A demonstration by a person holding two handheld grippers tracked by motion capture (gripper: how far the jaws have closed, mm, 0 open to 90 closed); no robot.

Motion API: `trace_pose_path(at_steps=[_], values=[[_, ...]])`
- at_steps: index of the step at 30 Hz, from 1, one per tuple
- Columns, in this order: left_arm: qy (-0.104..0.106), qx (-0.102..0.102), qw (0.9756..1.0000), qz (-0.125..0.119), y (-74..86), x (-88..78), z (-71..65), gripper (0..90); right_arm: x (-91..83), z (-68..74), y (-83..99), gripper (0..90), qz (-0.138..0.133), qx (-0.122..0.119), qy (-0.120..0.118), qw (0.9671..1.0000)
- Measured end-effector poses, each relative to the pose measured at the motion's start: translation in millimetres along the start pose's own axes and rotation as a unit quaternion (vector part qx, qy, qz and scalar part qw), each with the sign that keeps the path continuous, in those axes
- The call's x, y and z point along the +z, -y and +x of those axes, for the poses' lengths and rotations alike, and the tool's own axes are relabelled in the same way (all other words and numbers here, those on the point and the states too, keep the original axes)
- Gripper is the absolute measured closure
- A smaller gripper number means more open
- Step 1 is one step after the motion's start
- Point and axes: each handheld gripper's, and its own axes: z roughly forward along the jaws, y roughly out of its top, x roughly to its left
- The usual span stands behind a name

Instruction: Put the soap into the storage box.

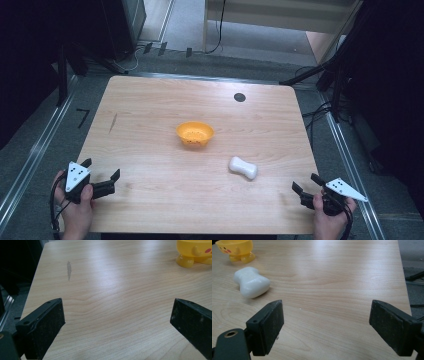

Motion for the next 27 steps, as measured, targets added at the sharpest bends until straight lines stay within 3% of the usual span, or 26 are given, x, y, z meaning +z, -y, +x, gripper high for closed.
trace_pose_path(at_steps=[4, 8, 13, 16, 20, 22, 24, 27], values=[[-0.001, 0.002, 1.0000, -0.002, 0.2, -0.5, -0.2, 0.0, 3.6, 6.5, -7.0, 13.5, 0.023, -0.043, 0.009, 0.9988], [-0.006, 0.005, 1.0000, 0.001, 0.4, -0.9, -0.7, 0.0, 9.4, 13.2, -20.1, 13.6, 0.066, -0.078, -0.008, 0.9947], [-0.004, 0.003, 1.0000, -0.001, 0.5, -0.8, -0.6, 0.0, 26.5, 20.1, -33.6, 13.3, 0.144, -0.123, -0.024, 0.9815], [-0.003, 0.003, 1.0000, 0.001, 0.3, -0.7, -0.2, 0.0, 35.6, 28.3, -42.3, 12.1, 0.171, -0.145, -0.029, 0.9742], [-0.002, 0.008, 1.0000, -0.001, 0.8, -1.8, -1.3, 0.0, 50.1, 40.1, -57.2, 8.0, 0.213, -0.184, -0.039, 0.9586], [-0.003, 0.009, 1.0000, -0.001, 1.2, -2.5, -1.8, 0.0, 56.3, 44.4, -64.7, 8.0, 0.225, -0.198, -0.044, 0.9528], [-0.004, 0.010, 0.9999, -0.001, 1.4, -2.8, -2.3, 0.0, 62.5, 47.6, -70.9, 7.5, 0.231, -0.203, -0.052, 0.9502], [-0.004, 0.012, 0.9999, 0.001, 1.3, -2.3, -2.6, 0.0, 71.3, 53.2, -77.2, 5.9, 0.248, -0.211, -0.064, 0.9433]])
